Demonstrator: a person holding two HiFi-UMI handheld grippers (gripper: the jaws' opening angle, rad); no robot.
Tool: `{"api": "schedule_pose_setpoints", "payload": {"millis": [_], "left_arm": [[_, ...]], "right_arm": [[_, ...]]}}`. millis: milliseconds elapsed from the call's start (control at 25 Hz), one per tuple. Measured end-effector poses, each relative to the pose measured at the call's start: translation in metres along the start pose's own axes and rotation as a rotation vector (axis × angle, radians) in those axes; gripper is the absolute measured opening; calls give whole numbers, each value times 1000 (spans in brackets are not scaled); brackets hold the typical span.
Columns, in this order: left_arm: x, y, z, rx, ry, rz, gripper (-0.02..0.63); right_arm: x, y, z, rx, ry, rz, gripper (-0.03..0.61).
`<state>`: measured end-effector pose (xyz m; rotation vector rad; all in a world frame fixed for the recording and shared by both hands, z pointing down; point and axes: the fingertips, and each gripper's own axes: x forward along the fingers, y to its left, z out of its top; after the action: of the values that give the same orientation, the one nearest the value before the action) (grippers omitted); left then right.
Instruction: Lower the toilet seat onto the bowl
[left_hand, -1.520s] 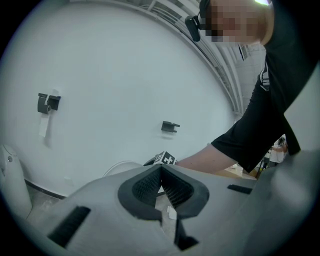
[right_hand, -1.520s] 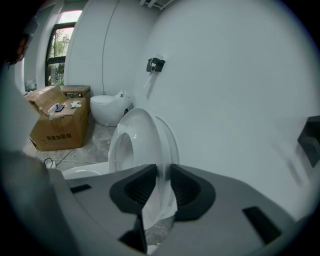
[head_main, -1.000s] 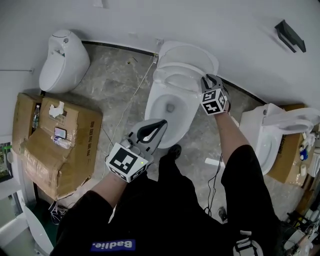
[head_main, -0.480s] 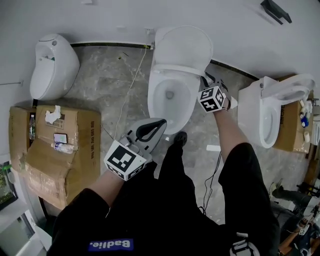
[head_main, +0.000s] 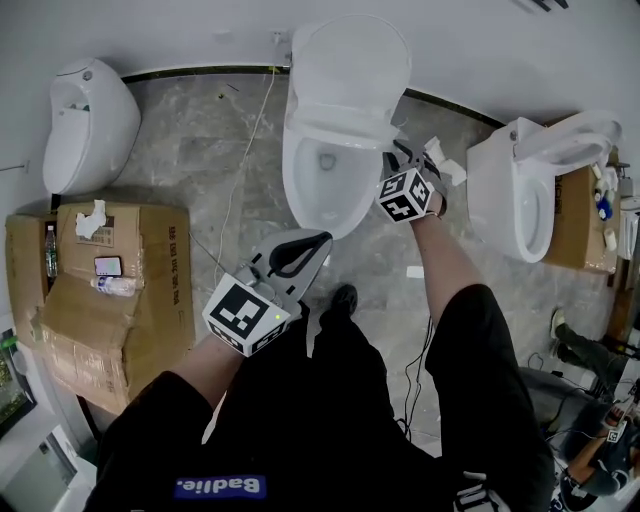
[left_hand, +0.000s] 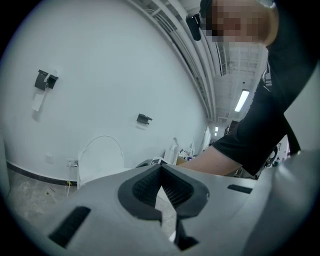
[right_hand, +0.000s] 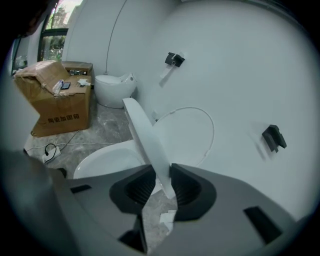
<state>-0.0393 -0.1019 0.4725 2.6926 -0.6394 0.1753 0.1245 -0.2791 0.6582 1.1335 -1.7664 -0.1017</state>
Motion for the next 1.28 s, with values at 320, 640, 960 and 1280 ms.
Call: {"api": "schedule_pose_setpoints", "payload": {"millis": [320,640,960,1280], "left_arm": [[28,-43,-31,-39,29,51,11],[35,-89,-65,-91,29,157,11],[21,-82,-97,-119,40,204,11],[15,-64,-117,-129,42,178,11]], "right_arm": [[-9,46,-28,-115,-59,48,112],[-10,95,-58,-302,-100,91,120],[-7,140,-80,-394,-102,101,122],[-2,186,-108,-446,-67,123,132]]}}
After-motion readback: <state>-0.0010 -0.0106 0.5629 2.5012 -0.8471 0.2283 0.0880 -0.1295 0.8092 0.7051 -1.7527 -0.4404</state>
